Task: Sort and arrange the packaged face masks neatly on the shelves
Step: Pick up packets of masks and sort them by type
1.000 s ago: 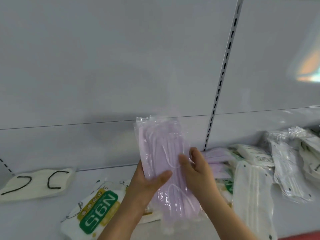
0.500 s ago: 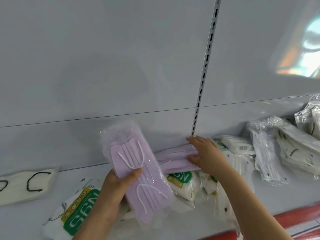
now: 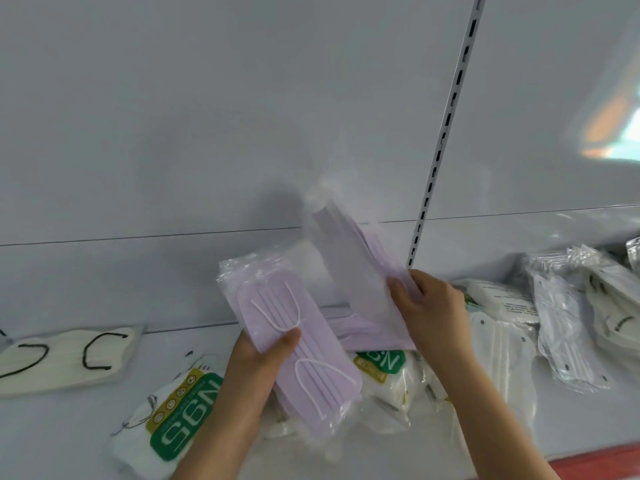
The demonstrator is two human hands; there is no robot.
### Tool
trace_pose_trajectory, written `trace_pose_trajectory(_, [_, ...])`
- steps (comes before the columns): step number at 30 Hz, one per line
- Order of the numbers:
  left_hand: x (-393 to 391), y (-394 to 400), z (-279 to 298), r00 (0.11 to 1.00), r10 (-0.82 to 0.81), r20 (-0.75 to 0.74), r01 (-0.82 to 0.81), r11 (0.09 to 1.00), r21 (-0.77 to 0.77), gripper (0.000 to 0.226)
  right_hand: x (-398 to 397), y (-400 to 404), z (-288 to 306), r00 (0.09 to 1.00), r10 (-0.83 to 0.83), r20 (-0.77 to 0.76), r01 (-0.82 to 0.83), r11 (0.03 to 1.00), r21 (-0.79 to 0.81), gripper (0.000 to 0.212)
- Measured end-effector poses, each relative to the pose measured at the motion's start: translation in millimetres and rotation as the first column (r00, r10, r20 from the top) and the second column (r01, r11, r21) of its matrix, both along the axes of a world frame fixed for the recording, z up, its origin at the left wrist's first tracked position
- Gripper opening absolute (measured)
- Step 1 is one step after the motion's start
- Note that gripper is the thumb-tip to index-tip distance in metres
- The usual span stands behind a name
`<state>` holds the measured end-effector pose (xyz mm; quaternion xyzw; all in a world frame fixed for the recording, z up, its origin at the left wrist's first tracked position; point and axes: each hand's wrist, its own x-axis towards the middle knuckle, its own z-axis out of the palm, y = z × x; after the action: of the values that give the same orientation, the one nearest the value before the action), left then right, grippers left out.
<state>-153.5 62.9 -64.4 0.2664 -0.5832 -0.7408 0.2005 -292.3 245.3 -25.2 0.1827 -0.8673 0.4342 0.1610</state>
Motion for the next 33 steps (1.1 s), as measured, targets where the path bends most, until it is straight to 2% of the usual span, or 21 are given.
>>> trace_pose_trajectory(3, [-1,5,6,1.000,0.002,-0.009,-0.002,1.000,0.011,0.036,18,-6,5,0.997,0.064,0.046,-0.061,0.997,-0.052,0.039])
trace_pose_trajectory(6, [-2,12,12,0.995,-0.075,-0.071,0.081,0.993,0.087,0.037,45,-18,1,0.950,0.301,0.079,-0.305,0.951,0.045,0.027])
trace_pose_trajectory(7, [-2,13,13,0.990,-0.111,-0.088,0.122,0.984,0.131,0.048,54,-22,-1,0.903,0.408,0.132,-0.420,0.905,0.070,0.015])
trace_pose_trajectory(9, [-2,13,15,0.990,-0.120,-0.077,0.131,0.978,0.164,0.084,66,-28,-8,0.804,0.563,0.190,-0.589,0.798,0.126,0.034])
trace_pose_trajectory(10, [-2,10,15,0.994,-0.090,-0.054,0.096,0.988,0.124,0.093,67,-28,-11,0.774,0.605,0.189,-0.630,0.765,0.131,0.038])
trace_pose_trajectory(11, [-1,8,16,0.998,-0.060,-0.037,0.063,0.996,0.070,0.092,67,-28,-12,0.754,0.632,0.177,-0.654,0.748,0.114,0.037])
trace_pose_trajectory(13, [-2,-1,15,0.999,-0.035,-0.041,0.036,0.999,0.016,0.068,66,-25,-9,0.756,0.644,0.118,-0.653,0.755,0.057,0.028])
trace_pose_trajectory(14, [-1,-6,14,0.998,-0.039,-0.059,0.039,0.999,0.000,0.056,63,-23,-9,0.796,0.604,0.045,-0.606,0.794,0.044,0.028])
trace_pose_trajectory(16, [0,-11,15,0.992,-0.078,-0.097,0.071,0.995,-0.077,0.053,57,-19,-6,0.880,0.456,-0.135,-0.450,0.890,0.072,0.039])
trace_pose_trajectory(17, [1,-12,16,0.987,-0.110,-0.115,0.094,0.987,-0.133,0.057,54,-17,-3,0.900,0.402,-0.168,-0.402,0.915,0.038,0.050])
trace_pose_trajectory(18, [2,-12,17,0.981,-0.144,-0.126,0.118,0.973,-0.197,0.059,53,-15,1,0.910,0.400,-0.111,-0.406,0.914,-0.028,0.063])
trace_pose_trajectory(19, [2,-12,17,0.977,-0.174,-0.124,0.136,0.955,-0.264,0.060,54,-12,6,0.885,0.465,0.006,-0.461,0.878,-0.133,0.074])
trace_pose_trajectory(21, [5,-11,15,0.969,-0.227,-0.097,0.178,0.915,-0.361,0.062,54,-8,11,0.781,0.599,0.179,-0.532,0.787,-0.311,0.078])
trace_pose_trajectory(23, [7,-10,11,0.962,-0.269,-0.055,0.226,0.891,-0.393,0.076,55,-3,8,0.724,0.652,0.225,-0.546,0.741,-0.391,0.069])
trace_pose_trajectory(25, [11,-4,8,0.953,-0.303,-0.009,0.273,0.870,-0.411,0.084,58,-2,1,0.721,0.640,0.267,-0.507,0.749,-0.425,0.058])
trace_pose_trajectory(27, [13,5,7,0.952,-0.304,0.012,0.279,0.856,-0.434,0.078,61,-3,-6,0.740,0.616,0.271,-0.450,0.752,-0.481,0.037])
trace_pose_trajectory(28, [14,9,8,0.953,-0.301,0.015,0.277,0.855,-0.439,0.071,62,-3,-8,0.737,0.620,0.268,-0.424,0.733,-0.531,0.034])
trace_pose_trajectory(30, [13,13,10,0.953,-0.302,0.030,0.279,0.834,-0.475,0.061,66,-3,-6,0.714,0.651,0.258,-0.396,0.679,-0.618,0.042])
trace_pose_trajectory(33, [10,9,10,0.925,-0.359,0.122,0.365,0.757,-0.543,0.066,64,3,-5,0.645,0.720,0.257,-0.432,0.620,-0.654,0.072])
